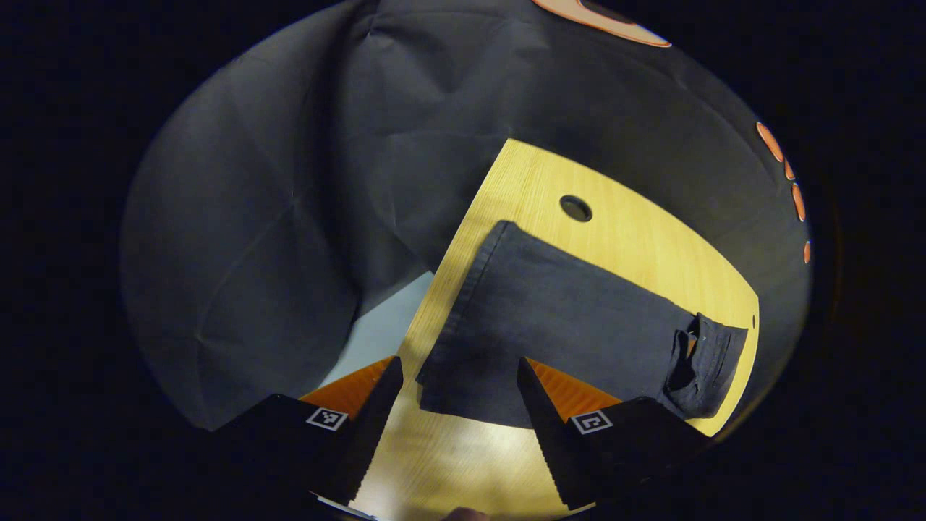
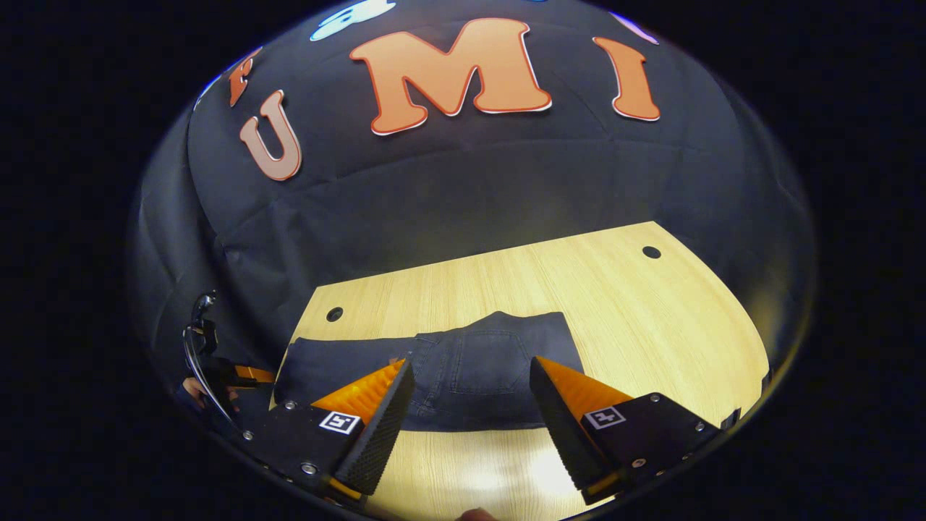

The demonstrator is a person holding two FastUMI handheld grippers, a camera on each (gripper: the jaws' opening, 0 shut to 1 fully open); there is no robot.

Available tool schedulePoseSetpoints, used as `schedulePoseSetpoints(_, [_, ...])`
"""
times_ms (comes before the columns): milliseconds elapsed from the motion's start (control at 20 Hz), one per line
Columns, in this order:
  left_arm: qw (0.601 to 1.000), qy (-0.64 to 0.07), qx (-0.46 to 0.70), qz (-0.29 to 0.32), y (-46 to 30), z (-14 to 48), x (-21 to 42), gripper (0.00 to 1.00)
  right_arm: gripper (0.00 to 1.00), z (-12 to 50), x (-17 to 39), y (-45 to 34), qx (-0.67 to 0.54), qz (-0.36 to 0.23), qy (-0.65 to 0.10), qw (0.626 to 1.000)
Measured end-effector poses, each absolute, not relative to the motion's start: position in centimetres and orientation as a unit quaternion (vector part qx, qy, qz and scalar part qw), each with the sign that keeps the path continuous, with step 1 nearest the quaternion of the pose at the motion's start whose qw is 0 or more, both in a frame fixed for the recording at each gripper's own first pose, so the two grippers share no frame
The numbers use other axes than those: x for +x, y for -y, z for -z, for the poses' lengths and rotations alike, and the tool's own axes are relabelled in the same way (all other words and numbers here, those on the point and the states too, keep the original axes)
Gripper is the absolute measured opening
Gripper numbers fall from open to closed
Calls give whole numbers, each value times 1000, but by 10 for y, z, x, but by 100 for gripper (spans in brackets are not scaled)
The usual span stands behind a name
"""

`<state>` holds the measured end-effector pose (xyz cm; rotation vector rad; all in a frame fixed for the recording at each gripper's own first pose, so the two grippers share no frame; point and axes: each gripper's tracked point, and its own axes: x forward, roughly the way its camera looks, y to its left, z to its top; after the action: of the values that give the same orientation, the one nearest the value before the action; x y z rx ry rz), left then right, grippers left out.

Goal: Grasp the waist and the cuffs of the jeans and fold them to make the two legs overlap; first hold the waist and fold one-third of the jeans toward the cuffs, then hold the cuffs and fold the remaining one-third in the same direction to finish folding.

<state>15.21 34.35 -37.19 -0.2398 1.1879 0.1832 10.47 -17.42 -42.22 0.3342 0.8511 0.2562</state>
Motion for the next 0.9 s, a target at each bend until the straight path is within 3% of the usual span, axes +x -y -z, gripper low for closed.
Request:
schedulePoseSetpoints(400, [773,-619,-108,-92,-343,391,149,96,98,419,90,201,158,-101,-411,892])
schedulePoseSetpoints(650, [784,-613,-59,-74,-337,379,166,93,98,421,90,204,165,-100,-414,890])
schedulePoseSetpoints(750, [797,-598,-50,-64,-326,377,167,84,98,422,92,203,164,-106,-414,889])
schedulePoseSetpoints(800, [800,-595,-45,-61,-322,383,160,70,98,423,93,202,166,-112,-416,887])
schedulePoseSetpoints(850, [806,-587,-54,-46,-313,385,163,68,98,423,94,202,168,-116,-417,886])
schedulePoseSetpoints(900, [809,-582,-71,-48,-307,385,162,51,98,422,96,203,170,-121,-416,885])
